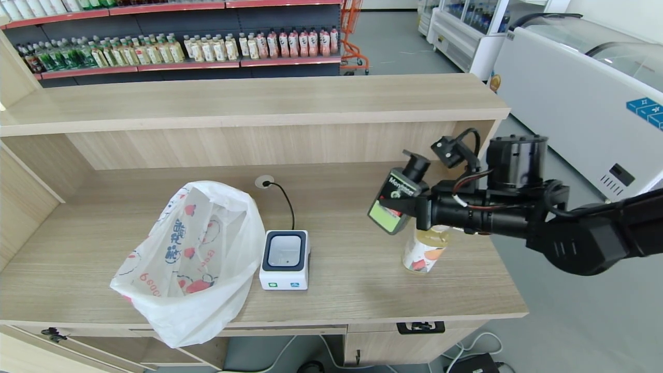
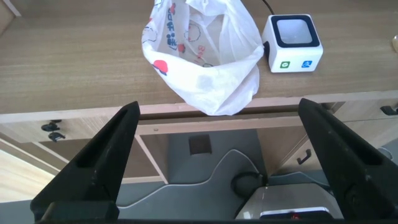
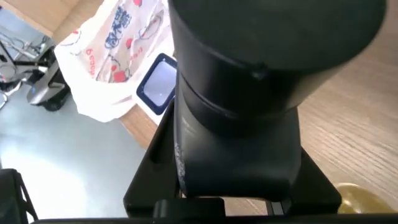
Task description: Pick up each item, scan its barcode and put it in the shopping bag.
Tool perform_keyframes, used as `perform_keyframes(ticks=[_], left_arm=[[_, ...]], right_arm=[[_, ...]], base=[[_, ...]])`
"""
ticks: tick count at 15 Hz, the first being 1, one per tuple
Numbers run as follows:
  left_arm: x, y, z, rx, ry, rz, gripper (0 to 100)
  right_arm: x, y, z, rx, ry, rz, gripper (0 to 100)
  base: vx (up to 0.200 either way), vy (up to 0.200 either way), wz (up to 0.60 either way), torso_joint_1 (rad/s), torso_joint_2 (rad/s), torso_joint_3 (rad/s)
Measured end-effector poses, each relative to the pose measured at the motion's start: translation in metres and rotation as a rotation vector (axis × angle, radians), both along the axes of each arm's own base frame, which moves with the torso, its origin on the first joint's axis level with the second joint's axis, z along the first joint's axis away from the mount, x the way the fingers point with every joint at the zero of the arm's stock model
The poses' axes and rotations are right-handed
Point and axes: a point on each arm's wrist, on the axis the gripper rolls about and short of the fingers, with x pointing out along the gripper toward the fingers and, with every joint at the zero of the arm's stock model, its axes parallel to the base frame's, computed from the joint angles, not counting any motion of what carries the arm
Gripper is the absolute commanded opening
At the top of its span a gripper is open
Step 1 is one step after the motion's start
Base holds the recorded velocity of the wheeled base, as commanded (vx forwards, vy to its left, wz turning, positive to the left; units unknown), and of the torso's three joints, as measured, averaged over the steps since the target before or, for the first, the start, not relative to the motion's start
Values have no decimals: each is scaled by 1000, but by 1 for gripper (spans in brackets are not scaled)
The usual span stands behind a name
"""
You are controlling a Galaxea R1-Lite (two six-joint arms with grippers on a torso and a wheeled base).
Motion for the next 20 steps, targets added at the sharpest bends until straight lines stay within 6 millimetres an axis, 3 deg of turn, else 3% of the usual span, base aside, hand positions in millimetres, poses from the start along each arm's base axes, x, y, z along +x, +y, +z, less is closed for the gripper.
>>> perform_keyframes(ticks=[3, 5, 8, 10, 12, 15, 17, 20], left_arm=[[0, 0, 0, 0, 0, 0, 100], [0, 0, 0, 0, 0, 1, 100], [0, 0, 0, 0, 0, 0, 100], [0, 0, 0, 0, 0, 0, 100], [0, 0, 0, 0, 0, 0, 100], [0, 0, 0, 0, 0, 0, 100], [0, 0, 0, 0, 0, 1, 100], [0, 0, 0, 0, 0, 0, 100]], right_arm=[[-31, -26, 42, 20, -51, -35, 0], [-66, -47, 73, -18, -157, -45, 0], [-118, -74, 100, -295, -550, -10, 0], [-144, -85, 99, -591, -864, 58, 0], [-166, -98, 81, -891, -1128, 217, 0], [-195, -112, 55, -1103, -1389, 584, 0], [-201, -113, 64, -1182, -1606, 696, 0], [-195, -99, 96, -1245, -2011, 634, 0]], base=[[0, 0, 0, 0, 0, 0], [0, 0, 0, 0, 0, 0], [0, 0, 0, 0, 0, 0], [0, 0, 0, 0, 0, 0], [0, 0, 0, 0, 0, 0], [0, 0, 0, 0, 0, 0], [0, 0, 0, 0, 0, 0], [0, 0, 0, 0, 0, 0]])
